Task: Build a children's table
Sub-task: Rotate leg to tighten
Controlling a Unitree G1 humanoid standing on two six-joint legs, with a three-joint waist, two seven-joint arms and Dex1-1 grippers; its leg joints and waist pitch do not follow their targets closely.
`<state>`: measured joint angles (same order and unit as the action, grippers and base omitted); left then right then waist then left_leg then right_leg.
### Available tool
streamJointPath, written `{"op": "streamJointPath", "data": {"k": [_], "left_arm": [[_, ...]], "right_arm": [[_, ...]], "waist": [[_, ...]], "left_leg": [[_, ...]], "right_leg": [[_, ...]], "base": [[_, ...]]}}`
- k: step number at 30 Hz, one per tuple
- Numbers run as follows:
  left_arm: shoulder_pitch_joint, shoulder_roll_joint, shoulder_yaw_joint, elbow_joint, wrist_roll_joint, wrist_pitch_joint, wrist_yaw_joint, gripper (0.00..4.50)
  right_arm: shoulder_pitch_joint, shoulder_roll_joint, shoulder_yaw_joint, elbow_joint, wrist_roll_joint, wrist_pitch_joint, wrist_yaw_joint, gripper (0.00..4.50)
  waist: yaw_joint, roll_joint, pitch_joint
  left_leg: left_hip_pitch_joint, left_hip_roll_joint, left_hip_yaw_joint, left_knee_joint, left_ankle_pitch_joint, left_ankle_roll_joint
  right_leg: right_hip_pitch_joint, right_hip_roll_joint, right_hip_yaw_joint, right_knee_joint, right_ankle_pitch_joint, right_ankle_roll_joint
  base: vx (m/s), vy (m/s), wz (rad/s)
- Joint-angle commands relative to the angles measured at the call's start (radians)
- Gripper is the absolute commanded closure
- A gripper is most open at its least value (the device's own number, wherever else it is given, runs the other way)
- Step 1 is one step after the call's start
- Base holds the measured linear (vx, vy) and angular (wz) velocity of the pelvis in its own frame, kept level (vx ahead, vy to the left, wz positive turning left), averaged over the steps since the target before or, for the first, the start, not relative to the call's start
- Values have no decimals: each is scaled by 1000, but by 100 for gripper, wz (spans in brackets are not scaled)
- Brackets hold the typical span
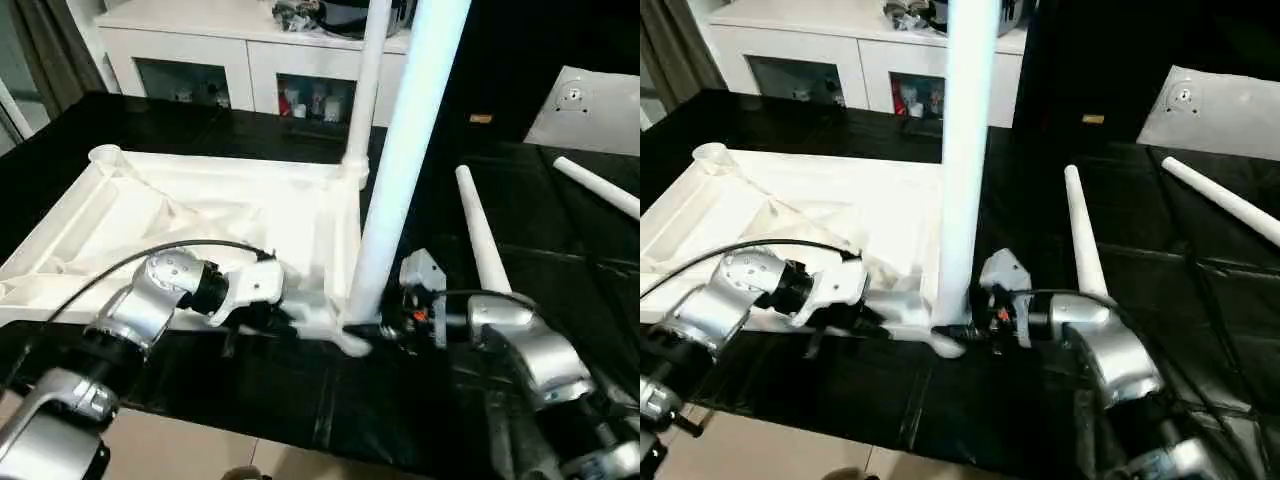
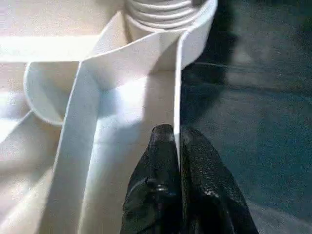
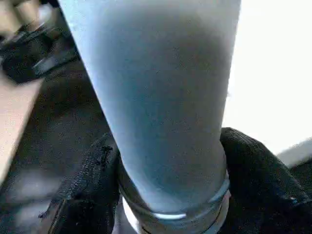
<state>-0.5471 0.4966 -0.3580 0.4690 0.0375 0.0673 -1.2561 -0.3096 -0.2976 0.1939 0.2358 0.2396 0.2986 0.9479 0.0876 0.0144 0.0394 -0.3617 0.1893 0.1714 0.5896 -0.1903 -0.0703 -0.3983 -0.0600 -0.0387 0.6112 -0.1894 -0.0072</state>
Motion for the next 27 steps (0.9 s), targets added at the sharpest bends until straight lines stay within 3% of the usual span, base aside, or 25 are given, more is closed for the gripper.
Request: {"op": "streamJointPath", "data": {"k": [1,3,5,6,7,10,14,15,16,18,19,20,22,24,27], "left_arm": [[13,-55,37,-60,-17,94,130,450],[35,-91,61,-121,-9,185,215,450],[54,-163,104,-185,-4,301,338,450],[54,-169,106,-188,-4,308,346,450],[59,-226,133,-210,4,369,429,450],[61,-294,151,-237,22,432,530,450],[56,-346,147,-251,32,449,597,450],[59,-349,132,-272,45,464,601,450],[61,-349,129,-277,45,471,597,450],[68,-320,111,-285,58,475,570,450],[68,-320,111,-285,58,475,570,450],[69,-305,109,-285,61,472,561,450],[68,-268,113,-273,58,451,534,450],[70,-223,103,-257,50,399,482,450],[71,-217,102,-252,47,380,471,450]], "right_arm": [[5,68,6,6,14,32,-97,178],[7,133,-18,43,-6,29,-208,178],[0,210,-41,84,-21,33,-332,178],[-1,214,-42,87,-22,34,-339,178],[-17,262,-61,120,-27,45,-418,178],[-48,322,-95,166,-43,62,-533,178],[-76,350,-103,203,-62,55,-591,178],[-80,362,-108,208,-72,35,-596,122],[-80,364,-110,208,-78,26,-601,108],[-71,367,-131,187,-75,9,-614,102],[-71,367,-131,187,-75,9,-614,102],[-65,361,-134,174,-74,2,-608,73],[-45,331,-130,134,-66,-21,-566,64],[-22,282,-131,88,-58,-58,-502,42],[-18,270,-129,81,-60,-74,-485,18]], "waist": [[-4,9,-43],[-17,0,-41],[-32,0,-40],[-34,0,-40],[-35,2,-42],[-42,5,-44],[-40,5,-47],[-39,11,-49],[-40,9,-50],[-39,14,-53],[-42,11,-53],[-45,15,-51],[-47,15,-51],[-48,8,-50],[-47,13,-50]], "left_leg": [[13,40,-17,-86,-316,-37],[6,38,-21,-90,-320,-40],[7,36,-19,-88,-328,-43],[10,34,-19,-86,-326,-36],[11,33,-18,-84,-322,-33],[8,33,-15,-83,-290,-27],[5,30,-13,-81,-262,-16],[5,31,-13,-81,-253,-13],[3,32,-13,-81,-248,-13],[0,30,-13,-79,-219,-8],[-5,30,-14,-79,-211,-3],[-3,31,-14,-81,-220,-2],[-2,30,-13,-80,-231,-1],[-4,30,-13,-80,-241,7],[-2,32,-11,-77,-224,11]], "right_leg": [[33,-80,41,-87,-388,-175],[36,-80,38,-92,-420,-153],[31,-79,39,-92,-421,-159],[30,-78,39,-98,-436,-155],[29,-77,40,-98,-433,-152],[30,-71,41,-96,-360,-165],[34,-68,41,-93,-293,-170],[36,-67,40,-88,-254,-176],[37,-68,40,-87,-239,-178],[41,-66,40,-81,-182,-185],[44,-66,39,-79,-154,-188],[43,-65,38,-81,-159,-191],[44,-66,38,-82,-163,-193],[47,-67,38,-84,-187,-189],[42,-67,39,-83,-169,-203]], "base": [[0,0,0],[0,0,0],[0,0,0],[0,0,0],[0,0,0],[0,0,0],[0,0,0],[0,0,0],[0,0,0],[0,0,0],[0,0,0],[0,0,0],[0,0,0],[0,0,0],[0,0,0]]}}
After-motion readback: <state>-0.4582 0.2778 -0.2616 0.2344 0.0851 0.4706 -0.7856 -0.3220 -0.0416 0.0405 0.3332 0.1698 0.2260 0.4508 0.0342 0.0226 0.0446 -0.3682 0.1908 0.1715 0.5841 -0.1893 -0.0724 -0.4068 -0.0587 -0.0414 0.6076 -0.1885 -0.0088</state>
